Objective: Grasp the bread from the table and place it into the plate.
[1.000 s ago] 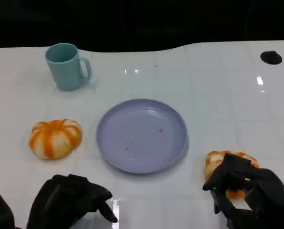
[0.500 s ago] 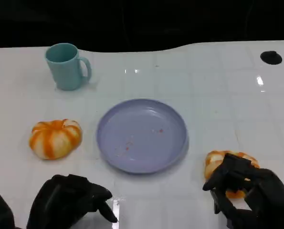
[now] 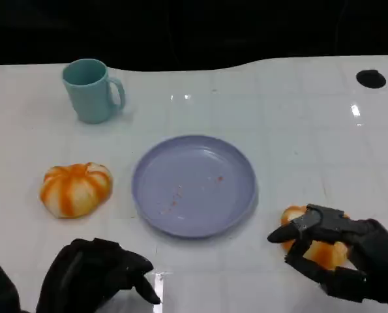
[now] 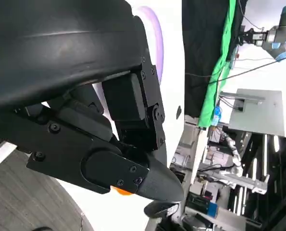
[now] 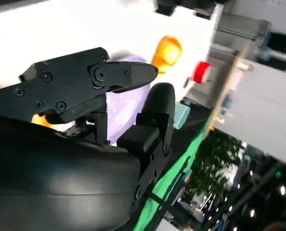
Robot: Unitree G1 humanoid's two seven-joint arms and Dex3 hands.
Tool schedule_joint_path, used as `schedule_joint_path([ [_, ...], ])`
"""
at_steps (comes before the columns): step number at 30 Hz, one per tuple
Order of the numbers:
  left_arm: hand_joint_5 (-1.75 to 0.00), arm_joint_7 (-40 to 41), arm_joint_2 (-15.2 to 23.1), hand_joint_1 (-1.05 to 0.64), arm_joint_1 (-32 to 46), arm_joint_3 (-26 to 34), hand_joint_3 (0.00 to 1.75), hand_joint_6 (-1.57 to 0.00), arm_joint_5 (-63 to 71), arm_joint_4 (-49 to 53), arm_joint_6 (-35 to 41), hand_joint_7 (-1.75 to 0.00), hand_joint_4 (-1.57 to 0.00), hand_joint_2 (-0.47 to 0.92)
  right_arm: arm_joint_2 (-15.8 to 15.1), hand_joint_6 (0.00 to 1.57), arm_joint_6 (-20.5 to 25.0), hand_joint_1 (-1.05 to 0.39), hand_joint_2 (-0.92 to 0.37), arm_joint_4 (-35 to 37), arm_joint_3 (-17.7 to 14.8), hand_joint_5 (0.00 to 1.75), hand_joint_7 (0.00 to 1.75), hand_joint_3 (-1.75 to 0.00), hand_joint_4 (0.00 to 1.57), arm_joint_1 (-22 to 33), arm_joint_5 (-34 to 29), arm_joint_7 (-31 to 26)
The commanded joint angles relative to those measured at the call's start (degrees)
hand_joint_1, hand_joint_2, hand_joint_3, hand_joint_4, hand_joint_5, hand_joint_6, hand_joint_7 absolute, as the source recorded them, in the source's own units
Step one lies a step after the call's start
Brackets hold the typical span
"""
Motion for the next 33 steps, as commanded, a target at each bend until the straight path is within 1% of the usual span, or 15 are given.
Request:
schedule_joint_path([
  [1,-0.84,0.45,0.78,-0.93,0.2,0.45,0.0,-1.56,0.04,-0.08,0.03,-0.01,-1.3,0.84,-3.81,0.54,-2.15,-0.54,-0.92,-1.98,-1.34,0.71,0.46,-0.22,0.47,-0.92,-8.7,-3.58],
  [3,-0.84,0.73,0.78,-0.94,0.27,0.38,0.0,-1.57,0.28,-0.24,0.05,-0.01,-1.29,0.84,-5.42,0.51,-2.0,-0.59,-0.92,-2.95,-1.55,0.58,0.34,-0.23,0.42,-1.03,-12.67,-4.95],
  [4,-0.84,0.78,0.77,-0.94,0.3,0.38,0.0,-1.57,0.16,-0.37,0.42,-0.01,-1.29,0.84,-6.6,0.5,-1.34,-0.6,-0.92,-4.11,-1.7,0.55,0.31,-0.24,0.41,-0.97,-15.23,-5.37],
  [5,-0.84,0.82,0.78,-0.94,0.32,0.34,0.0,-1.57,0.2,-0.41,0.47,-0.01,-1.3,0.84,-7.65,0.47,-0.47,-0.62,-0.92,-5.37,-1.82,0.48,0.23,-0.22,0.36,-0.86,-17.47,-5.55],
  [8,-0.84,0.85,0.74,-0.94,0.32,0.31,0.0,-1.57,0.18,-0.51,0.61,-0.02,-1.3,0.84,-9.67,0.42,1.38,-0.63,-0.92,-7.97,-2.04,0.38,0.13,-0.17,0.28,-0.57,-21.14,-5.92],
  [10,-0.85,0.97,0.66,-0.94,0.34,0.32,0.0,-1.57,0.09,-0.64,0.85,-0.02,-1.3,0.83,-10.69,0.39,2.44,-0.64,-0.92,-9.16,-2.0,0.34,0.1,-0.15,0.25,-0.45,-23.34,-6.31],
  [14,-0.85,0.97,0.73,-0.95,0.23,0.23,0.0,-1.57,0.51,-0.51,0.55,-0.02,-1.3,0.84,-12.83,0.36,5.56,-0.67,-0.92,-12.2,-1.81,0.3,0.06,-0.14,0.2,-0.21,-28.21,-6.07],
  [16,-0.85,0.93,0.72,-0.95,0.27,0.23,0.0,-1.57,0.53,-0.54,0.5,-0.02,-1.3,0.84,-14.08,0.34,8.86,-0.68,-0.92,-14.89,-1.67,0.28,0.05,-0.14,0.17,-0.02,-31.62,-4.63],
  [19,-0.85,0.84,0.71,-0.95,0.38,0.27,0.0,-1.57,0.51,-0.62,0.47,-0.02,-1.29,0.84,-15.33,0.33,13.25,-0.66,-0.92,-18.16,-1.46,0.25,0.03,-0.07,0.14,0.01,-35.74,-3.15],
  [21,-0.86,0.62,0.76,-0.95,0.29,0.34,0.0,-1.57,0.76,-0.19,-0.21,-0.02,-1.29,0.85,-16.09,0.33,15.39,-0.64,-0.92,-19.41,-1.14,0.25,0.02,-0.04,0.14,-0.31,-38.67,-2.91],
  [24,-0.86,0.23,0.69,-0.95,0.14,0.41,0.0,-1.56,0.64,0.26,-0.64,-0.01,-1.28,0.85,-17.51,0.33,17.45,-0.62,-0.9,-20.03,-0.56,0.25,0.02,-0.02,0.15,-1.09,-42.52,-2.56],
  [28,-0.86,0.53,0.47,-0.94,0.35,0.29,0.0,-1.56,0.43,-0.3,-0.18,-0.01,-1.28,0.84,-19.07,0.34,19.54,-0.59,-0.9,-20.0,0.24,0.25,0.01,-0.01,0.18,-1.92,-45.52,-1.43],
  [30,-0.86,0.89,0.33,-0.95,0.57,0.17,0.0,-1.57,0.53,-0.81,0.02,-0.01,-1.28,0.84,-20.06,0.34,20.22,-0.58,-0.89,-19.48,0.85,0.25,0.01,0.0,0.2,-2.51,-47.7,-1.21],
  [33,-0.86,0.54,0.29,-0.95,0.58,0.14,0.0,-1.56,0.36,-0.79,-0.1,-0.01,-1.28,0.85,-20.77,0.35,20.71,-0.56,-0.87,-17.84,2.11,0.23,0.01,0.0,0.22,-3.55,-49.69,-1.63],
])
